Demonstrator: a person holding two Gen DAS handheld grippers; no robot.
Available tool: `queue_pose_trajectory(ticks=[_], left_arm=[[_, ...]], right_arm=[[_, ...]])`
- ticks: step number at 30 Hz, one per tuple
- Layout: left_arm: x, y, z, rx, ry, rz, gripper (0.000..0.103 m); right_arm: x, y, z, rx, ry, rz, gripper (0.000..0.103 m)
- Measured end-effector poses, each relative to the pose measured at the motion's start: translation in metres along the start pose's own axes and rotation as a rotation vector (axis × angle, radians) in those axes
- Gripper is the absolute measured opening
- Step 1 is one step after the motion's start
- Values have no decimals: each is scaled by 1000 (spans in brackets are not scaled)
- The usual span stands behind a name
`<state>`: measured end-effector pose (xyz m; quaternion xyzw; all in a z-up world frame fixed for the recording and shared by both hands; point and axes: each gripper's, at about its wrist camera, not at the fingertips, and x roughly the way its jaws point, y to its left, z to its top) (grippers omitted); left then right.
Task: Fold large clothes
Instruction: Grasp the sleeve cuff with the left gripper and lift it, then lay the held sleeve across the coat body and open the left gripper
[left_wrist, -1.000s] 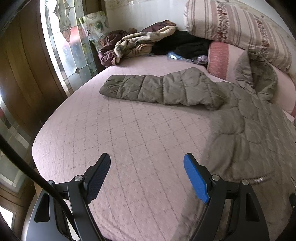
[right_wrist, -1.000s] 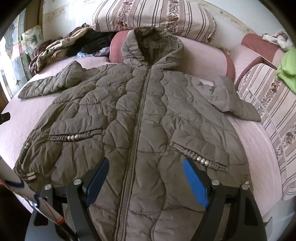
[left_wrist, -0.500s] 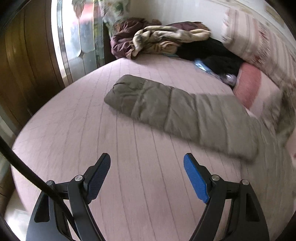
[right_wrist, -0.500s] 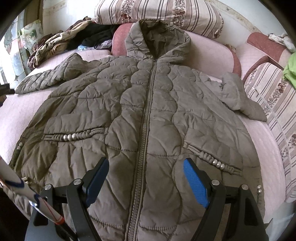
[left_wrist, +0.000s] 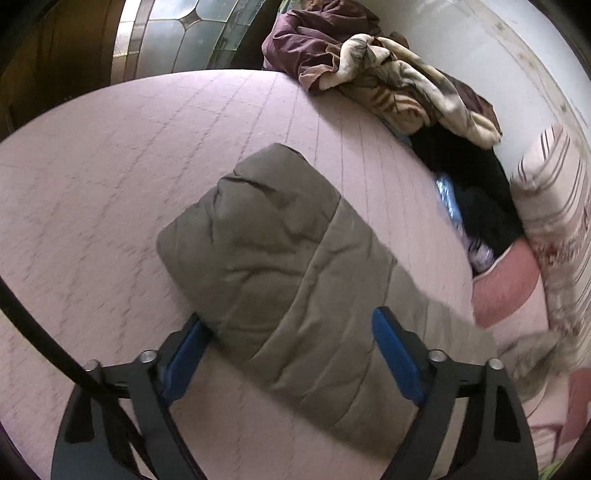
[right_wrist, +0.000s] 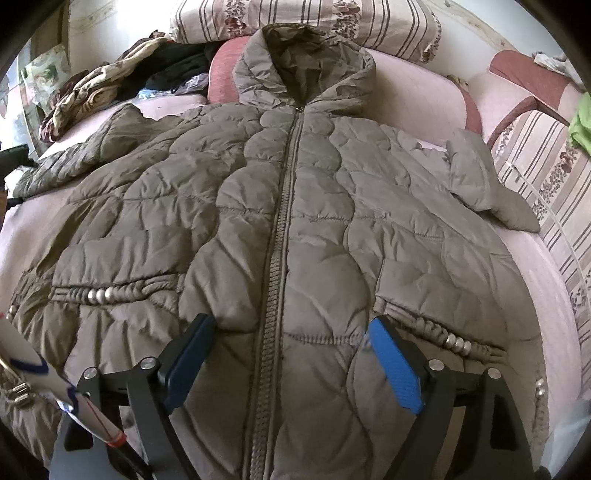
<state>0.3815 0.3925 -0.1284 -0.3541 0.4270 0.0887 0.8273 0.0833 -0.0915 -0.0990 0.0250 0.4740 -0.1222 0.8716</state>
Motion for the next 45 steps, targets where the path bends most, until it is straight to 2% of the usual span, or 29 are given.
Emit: queue_pose_trajectory(ticks=[2,3,4,5,6,8,11,16,19,22,26,29,31,33,35,37,39,41,42,45], left_arm=[[7,-5,6,-7,-9,26,88],[10,-11,7,11,-11,61,84],[11,-15,7,33,-16,100,75],[14,-25,6,84,-16,197,47],[15,-31,5,124,-9,239,27],[11,-42,3,174,3,258,16],[-10,-67,-5,242,-18,240,12],[-66,-137,-37,402,-66,114,11],[-102,-193,-77,546,-77,-1,11],[-128,-254,-139,700,-58,-118,11],[-136,-309,-221,819,2,-233,11],[-123,-336,-293,874,106,-303,11],[-113,-343,-329,903,152,-307,15],[-99,-344,-364,928,207,-275,20],[-99,-338,-388,937,246,-267,23],[-108,-325,-402,964,235,-266,35],[-133,-302,-411,1018,158,-251,55],[-152,-277,-412,1053,79,-226,66],[-161,-262,-411,1074,22,-191,70],[-170,-225,-402,1066,-76,-88,72]], right_arm=[[4,-1,-1,5,4,0,93],[6,-2,-1,6,3,0,94],[7,-1,-2,6,2,-2,94],[9,-1,-2,5,1,-4,95],[10,0,-3,4,-3,-7,95],[11,0,-4,2,-12,-8,95],[11,-2,-6,8,-29,2,95],[0,-12,-7,48,-56,48,93],[-21,-22,-9,75,-111,51,92],[-42,-35,-11,83,-156,29,92],[-62,-65,-19,129,-178,-7,92],[-72,-92,-28,180,-178,-38,92],[-77,-107,-34,208,-174,-58,92],[-80,-126,-38,239,-164,-78,92],[-85,-144,-43,271,-156,-92,92],[-88,-157,-46,295,-152,-97,93],[-88,-168,-45,312,-145,-90,93],[-85,-174,-39,329,-129,-61,93],[-83,-175,-35,332,-122,-44,93],[-73,-171,-15,328,-103,16,93]])
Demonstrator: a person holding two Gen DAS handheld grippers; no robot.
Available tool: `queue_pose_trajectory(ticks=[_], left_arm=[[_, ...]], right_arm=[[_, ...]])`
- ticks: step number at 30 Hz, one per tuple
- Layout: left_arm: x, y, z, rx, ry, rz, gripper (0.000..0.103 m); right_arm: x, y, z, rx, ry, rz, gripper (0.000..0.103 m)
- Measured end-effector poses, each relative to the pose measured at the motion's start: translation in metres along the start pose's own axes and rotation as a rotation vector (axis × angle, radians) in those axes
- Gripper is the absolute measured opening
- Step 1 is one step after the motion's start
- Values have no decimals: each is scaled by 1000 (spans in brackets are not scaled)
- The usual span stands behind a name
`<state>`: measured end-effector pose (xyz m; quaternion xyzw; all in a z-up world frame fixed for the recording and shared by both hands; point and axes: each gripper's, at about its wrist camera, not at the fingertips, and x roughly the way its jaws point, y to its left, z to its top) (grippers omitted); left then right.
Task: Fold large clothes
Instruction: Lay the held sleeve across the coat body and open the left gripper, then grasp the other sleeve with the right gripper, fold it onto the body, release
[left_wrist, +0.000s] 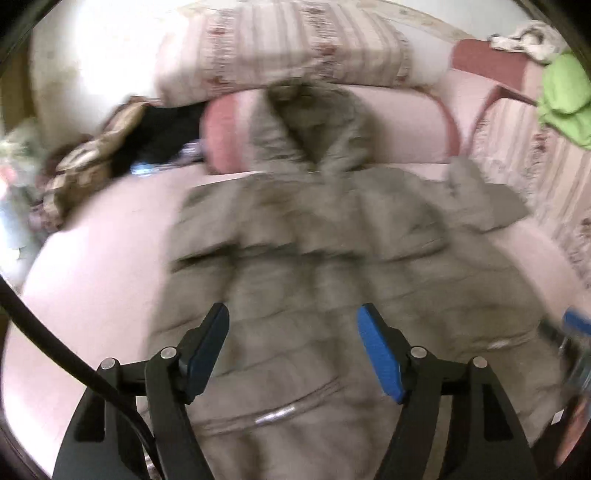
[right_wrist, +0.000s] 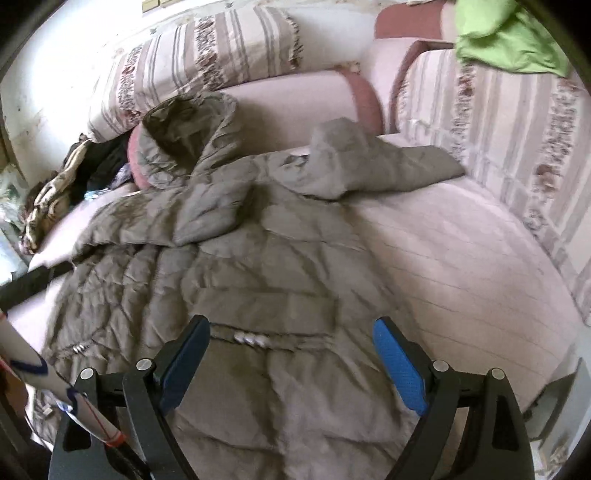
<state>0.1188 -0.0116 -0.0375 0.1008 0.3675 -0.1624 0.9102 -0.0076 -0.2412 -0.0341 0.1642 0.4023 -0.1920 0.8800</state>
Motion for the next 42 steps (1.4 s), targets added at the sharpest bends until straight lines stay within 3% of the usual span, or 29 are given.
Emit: queue_pose_trajectory(ticks=[3,6,11,14,16,18,19,20,21,27,34,37,40,42], left_arm=[[8,37,-21,-45,8,87,72],[25,69,-39,-108,62,127,72],[40,107,-53,-229,124,92,72],[38,119,-50,-266,108,57,72],[40,118,-50,-265,103,61,72],[38,118,-50,-262,109,56,72],[38,116,-49,-263,114,53,72],[40,115,-49,-262,121,51,72],[42,115,-49,-262,127,51,72],[50,114,-50,-266,147,64,72],[55,111,-47,-257,171,85,72],[50,111,-48,-285,168,60,72],[41,109,-50,-297,155,33,72],[32,103,-51,-295,138,15,74]], right_arm=[[24,16,23,-6,19,43,93],[65,30,48,8,67,64,93],[153,43,81,151,229,96,93],[182,49,90,207,248,83,93],[194,57,98,207,253,72,83],[203,67,109,175,286,92,43],[205,71,116,155,298,87,38],[205,74,123,137,289,79,25],[206,75,129,121,285,63,22],[219,75,163,47,231,-90,20],[253,80,152,9,254,-161,26],[235,78,156,5,237,-165,32],[191,64,155,-7,183,-135,34],[159,49,153,-26,124,-154,51]])
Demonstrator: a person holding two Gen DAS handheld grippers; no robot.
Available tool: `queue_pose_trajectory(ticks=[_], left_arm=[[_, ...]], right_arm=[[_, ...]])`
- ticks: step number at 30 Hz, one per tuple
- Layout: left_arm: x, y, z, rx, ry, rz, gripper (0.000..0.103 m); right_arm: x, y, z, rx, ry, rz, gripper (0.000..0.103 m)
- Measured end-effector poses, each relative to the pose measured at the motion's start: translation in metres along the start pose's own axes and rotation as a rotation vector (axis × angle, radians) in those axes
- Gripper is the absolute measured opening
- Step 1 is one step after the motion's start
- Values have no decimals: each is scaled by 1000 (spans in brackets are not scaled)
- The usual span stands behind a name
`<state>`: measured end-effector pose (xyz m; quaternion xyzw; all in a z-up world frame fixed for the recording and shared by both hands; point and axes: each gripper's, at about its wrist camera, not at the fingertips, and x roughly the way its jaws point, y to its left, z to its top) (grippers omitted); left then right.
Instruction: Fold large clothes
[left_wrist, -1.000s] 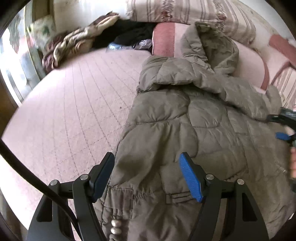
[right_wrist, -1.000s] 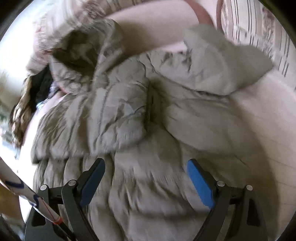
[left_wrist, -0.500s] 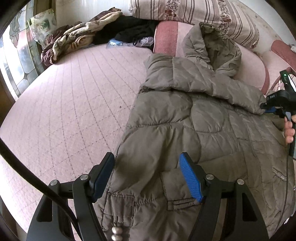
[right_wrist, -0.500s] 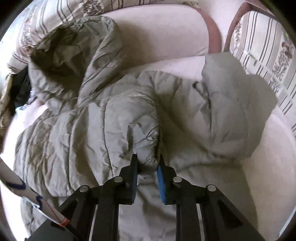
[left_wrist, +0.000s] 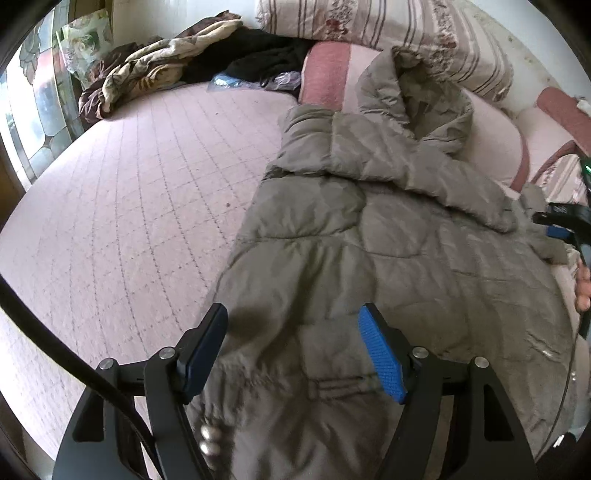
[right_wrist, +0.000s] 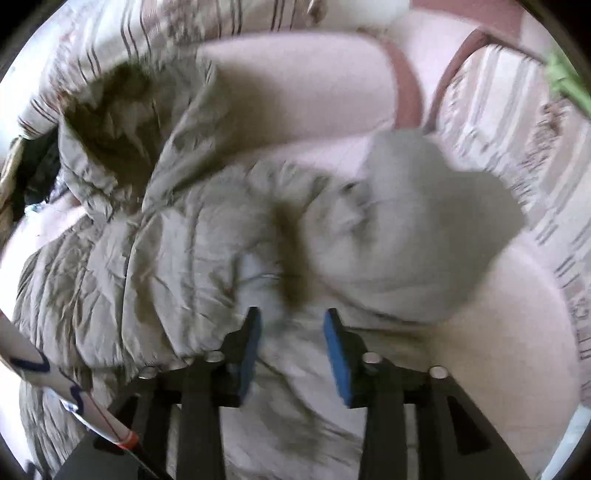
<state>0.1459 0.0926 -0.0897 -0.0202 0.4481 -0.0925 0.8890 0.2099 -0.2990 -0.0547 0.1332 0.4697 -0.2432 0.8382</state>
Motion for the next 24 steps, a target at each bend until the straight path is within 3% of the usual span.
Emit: queue_pose_trajectory(ticks=[1,3,6,8,10,12,14,19,24], left_arm=[[-6,-4,-3,6,-13,1,74],[-15,-10,-7,21,-41,9,75],[-23,-22,-15,51,-76,27,77],[-21,-31,-19,79,-69,27,77],[-17,-39,-22,106,-55,42,77],[-12,-44,-24,130,-52,61,77],[-4,-47,-26,144,-46,79,77],[19,-44,-26,105,2,83,81],[35,-46,-27,104,-21,97,96]], right_arm=[[-17,-14,-5,-7,-43,-19,56],[-41,-41,-15,-13,-122,-62,78],[-62,-93,-31,-31,-169,-102,85],[-56,-132,-36,14,-123,-119,85],[-45,-183,-38,152,-37,-127,81],[-35,-228,-44,316,22,-55,64],[-22,-270,-49,469,43,-6,62],[15,-312,-40,612,17,33,62],[71,-331,-7,701,6,86,62]])
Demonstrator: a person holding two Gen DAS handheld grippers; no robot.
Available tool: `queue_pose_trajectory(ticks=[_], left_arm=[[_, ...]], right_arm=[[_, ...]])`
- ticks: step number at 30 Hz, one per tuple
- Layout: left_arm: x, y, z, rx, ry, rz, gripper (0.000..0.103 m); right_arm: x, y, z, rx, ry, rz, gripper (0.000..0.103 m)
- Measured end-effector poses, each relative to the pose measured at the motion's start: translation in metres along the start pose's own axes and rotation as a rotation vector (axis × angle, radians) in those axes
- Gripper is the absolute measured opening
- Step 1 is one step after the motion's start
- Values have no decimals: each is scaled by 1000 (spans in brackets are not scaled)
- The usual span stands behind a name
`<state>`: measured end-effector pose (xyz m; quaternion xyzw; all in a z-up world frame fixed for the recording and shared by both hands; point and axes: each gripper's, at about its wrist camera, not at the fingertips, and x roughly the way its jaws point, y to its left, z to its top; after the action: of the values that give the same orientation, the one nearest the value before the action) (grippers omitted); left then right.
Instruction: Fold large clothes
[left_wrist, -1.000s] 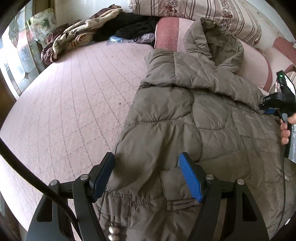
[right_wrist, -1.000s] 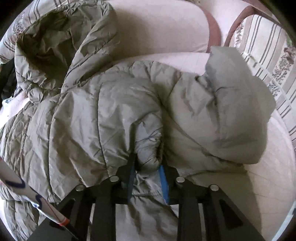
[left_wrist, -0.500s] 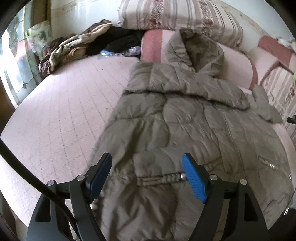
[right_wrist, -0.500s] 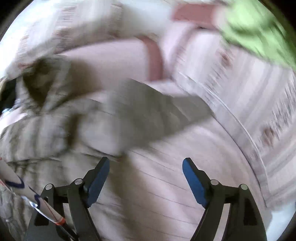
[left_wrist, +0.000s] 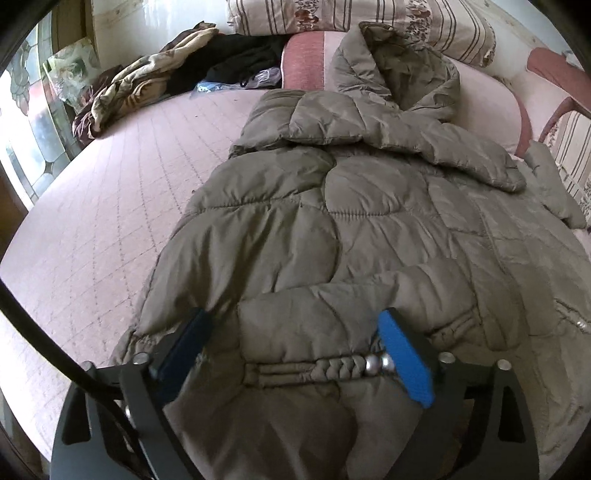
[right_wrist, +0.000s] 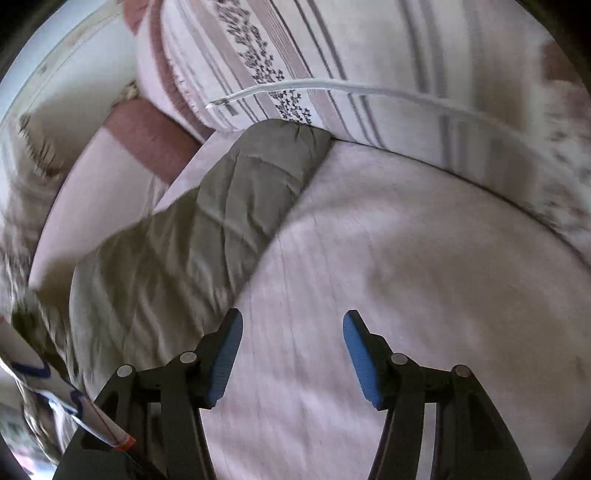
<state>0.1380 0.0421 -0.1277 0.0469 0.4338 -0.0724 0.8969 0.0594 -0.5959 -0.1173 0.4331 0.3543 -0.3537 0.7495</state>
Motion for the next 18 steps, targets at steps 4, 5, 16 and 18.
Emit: queue_pose_trajectory(ticks=[4,5,16,18], left_arm=[[8,-4,3,7,-1,12,102],[9,-4,3,3,3,6,103],[13,-6,5,1,9,8,103],[13,-7,6,4,12,14,103]], right_arm=[[37,4,31,50,-18,6,62],[41,5,39,54,-38,4,62],[56,41,89,-58,-68,-122,12],[34,52,89,-118,-102,-150,10]])
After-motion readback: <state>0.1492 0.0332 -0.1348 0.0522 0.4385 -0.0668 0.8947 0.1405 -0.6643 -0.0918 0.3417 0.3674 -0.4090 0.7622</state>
